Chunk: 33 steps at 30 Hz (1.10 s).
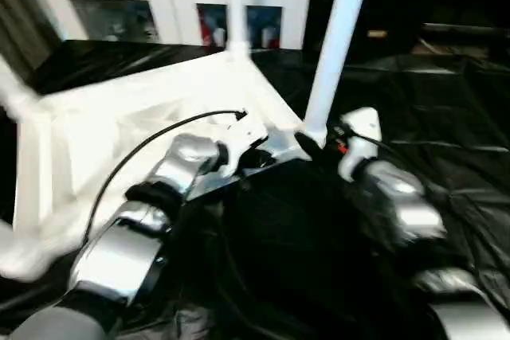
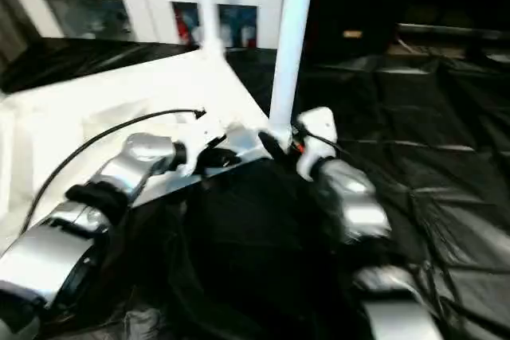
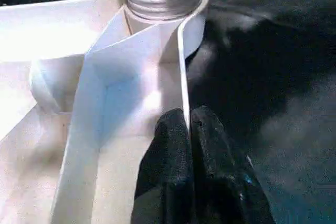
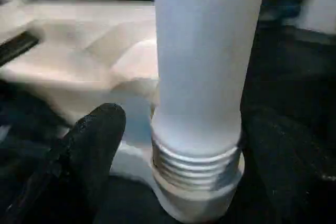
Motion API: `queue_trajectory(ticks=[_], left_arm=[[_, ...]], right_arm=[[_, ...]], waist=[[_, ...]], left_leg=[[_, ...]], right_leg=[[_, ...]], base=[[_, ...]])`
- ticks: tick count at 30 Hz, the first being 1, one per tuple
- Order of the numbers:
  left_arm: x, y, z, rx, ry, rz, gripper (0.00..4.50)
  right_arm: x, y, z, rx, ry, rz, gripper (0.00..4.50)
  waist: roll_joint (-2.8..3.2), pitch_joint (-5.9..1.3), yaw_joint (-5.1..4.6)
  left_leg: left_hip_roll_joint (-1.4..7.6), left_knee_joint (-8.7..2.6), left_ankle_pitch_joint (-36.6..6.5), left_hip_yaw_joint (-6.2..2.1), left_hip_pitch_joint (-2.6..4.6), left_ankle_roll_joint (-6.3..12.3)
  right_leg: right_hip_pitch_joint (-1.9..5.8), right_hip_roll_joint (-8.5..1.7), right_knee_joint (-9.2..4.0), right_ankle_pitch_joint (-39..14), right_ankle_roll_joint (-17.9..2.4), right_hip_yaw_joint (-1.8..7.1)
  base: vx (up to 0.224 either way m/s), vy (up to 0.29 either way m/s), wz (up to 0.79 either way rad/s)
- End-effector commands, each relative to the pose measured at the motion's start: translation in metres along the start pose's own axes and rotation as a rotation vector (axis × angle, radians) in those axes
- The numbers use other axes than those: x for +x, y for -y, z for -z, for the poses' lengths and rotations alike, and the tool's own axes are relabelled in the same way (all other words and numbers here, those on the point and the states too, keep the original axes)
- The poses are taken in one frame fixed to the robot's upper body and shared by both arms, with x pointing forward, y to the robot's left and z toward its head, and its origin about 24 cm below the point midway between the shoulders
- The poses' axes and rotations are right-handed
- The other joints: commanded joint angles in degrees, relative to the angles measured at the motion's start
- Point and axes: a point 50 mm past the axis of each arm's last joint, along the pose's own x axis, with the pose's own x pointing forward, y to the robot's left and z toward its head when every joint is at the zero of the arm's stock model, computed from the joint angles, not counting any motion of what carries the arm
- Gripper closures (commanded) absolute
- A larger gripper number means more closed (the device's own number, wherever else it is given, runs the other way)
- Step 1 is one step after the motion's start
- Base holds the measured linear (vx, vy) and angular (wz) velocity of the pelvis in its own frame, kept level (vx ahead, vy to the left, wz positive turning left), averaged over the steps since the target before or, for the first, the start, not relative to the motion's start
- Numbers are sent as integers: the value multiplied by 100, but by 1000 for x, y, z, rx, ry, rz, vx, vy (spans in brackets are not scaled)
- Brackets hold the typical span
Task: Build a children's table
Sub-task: Rotate leg to tighten
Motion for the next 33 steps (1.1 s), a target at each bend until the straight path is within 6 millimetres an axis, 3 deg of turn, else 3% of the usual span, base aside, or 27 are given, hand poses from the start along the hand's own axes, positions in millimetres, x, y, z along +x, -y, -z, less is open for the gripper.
queue_trajectory(ticks=[1,3,7,10,14,15,24,33], left_arm=[[4,7,-18,79,97,92,450],[0,10,-16,77,128,143,450],[-5,13,-12,75,147,188,450],[-8,14,-10,77,153,209,450],[-11,16,-8,71,164,230,450],[-12,16,-8,73,165,237,450],[-12,18,-8,80,168,259,450],[-11,21,-5,90,156,263,450]], right_arm=[[-1,-11,-3,-2,-8,-131,53],[-15,-9,-6,-22,-24,-201,53],[-30,-10,-7,-38,-70,-290,53],[-37,-11,-3,-55,-122,-341,53],[-41,-11,-1,-72,-166,-360,53],[-40,-11,-1,-78,-168,-351,78],[-31,-11,4,-96,-186,-325,149],[-28,-14,10,-112,-204,-330,188]], waist=[[-31,-480,43],[-56,-451,89],[-51,-405,152],[-60,-408,162],[-60,-420,166],[-62,-426,164],[-76,-471,174],[-67,-479,172]], left_leg=[[243,-296,-388,-53,145,980],[247,-321,-690,-45,156,806],[251,-377,-1191,-42,196,448],[245,-387,-1188,-54,183,337],[236,-383,-1069,-66,163,330],[230,-375,-1022,-63,163,345],[212,-319,-609,-56,142,530],[212,-308,-656,-61,140,545]], right_leg=[[378,-289,-173,547,-1872,148],[379,-295,-219,40,-1790,163],[326,-308,-328,-911,-1565,190],[336,-311,-338,-1108,-1449,197],[339,-319,-331,-1101,-1395,196],[331,-309,-325,-1054,-1391,191],[349,-294,-233,-429,-1549,173],[366,-291,-219,-390,-1564,171]], base=[[0,0,0],[0,0,0],[0,0,0],[0,0,0],[0,0,0],[0,0,0],[0,0,0],[0,0,0]])
